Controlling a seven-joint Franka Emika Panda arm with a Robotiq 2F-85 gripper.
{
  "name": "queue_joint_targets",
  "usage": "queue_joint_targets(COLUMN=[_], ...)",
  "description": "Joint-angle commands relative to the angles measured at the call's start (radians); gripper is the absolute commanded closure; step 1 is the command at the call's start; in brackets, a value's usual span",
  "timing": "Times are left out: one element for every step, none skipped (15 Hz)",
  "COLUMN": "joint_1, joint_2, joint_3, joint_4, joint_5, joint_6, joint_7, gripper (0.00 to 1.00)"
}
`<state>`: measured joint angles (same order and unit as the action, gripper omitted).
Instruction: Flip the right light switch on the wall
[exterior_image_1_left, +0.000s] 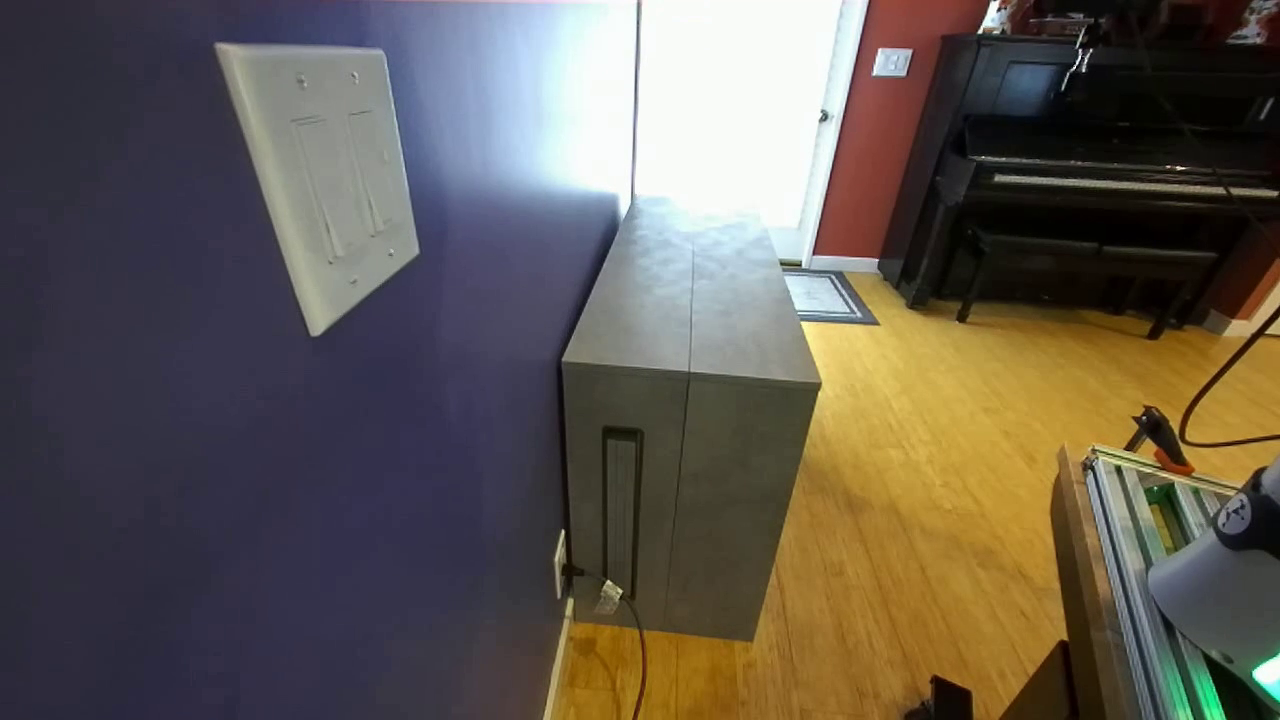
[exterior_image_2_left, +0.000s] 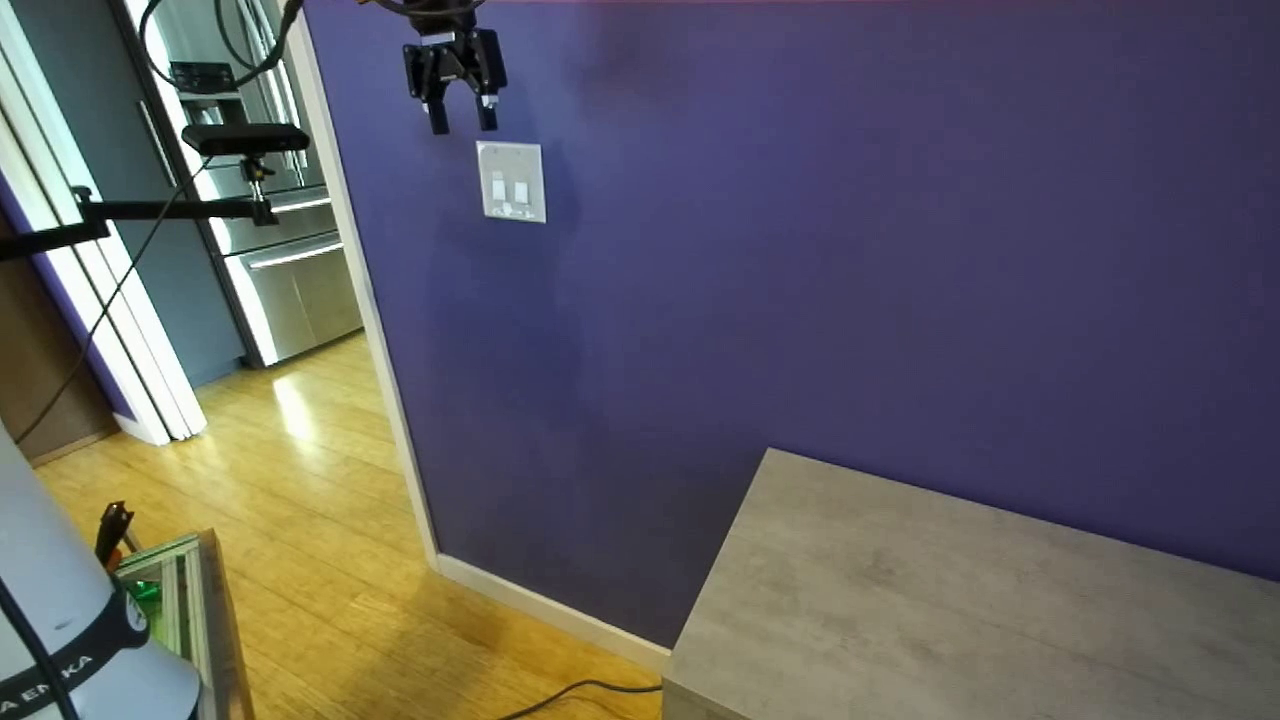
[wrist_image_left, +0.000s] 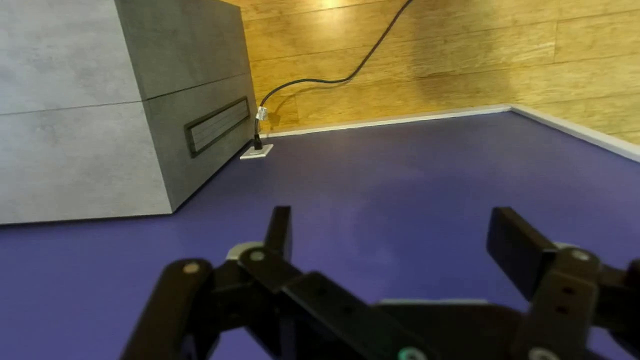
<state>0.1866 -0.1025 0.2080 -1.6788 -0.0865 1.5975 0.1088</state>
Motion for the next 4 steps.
queue_joint_targets(joint_1=[-0.002,-0.005,-0.007,-0.009], joint_2=[-0.008,-0.019,-0.028,-0.033], joint_3=[-0.004,-0.010,-0.014,-0.016], joint_4=[-0.002,-0.011,-0.019,-0.024], joint_5=[0.000,0.000,0.000,0.000], joint_6=[-0.001,0.001,0.001,0.002], joint_7=[-0.036,-0.064,-0.080,-0.089], gripper=[0.00,0.00,0.00,0.00])
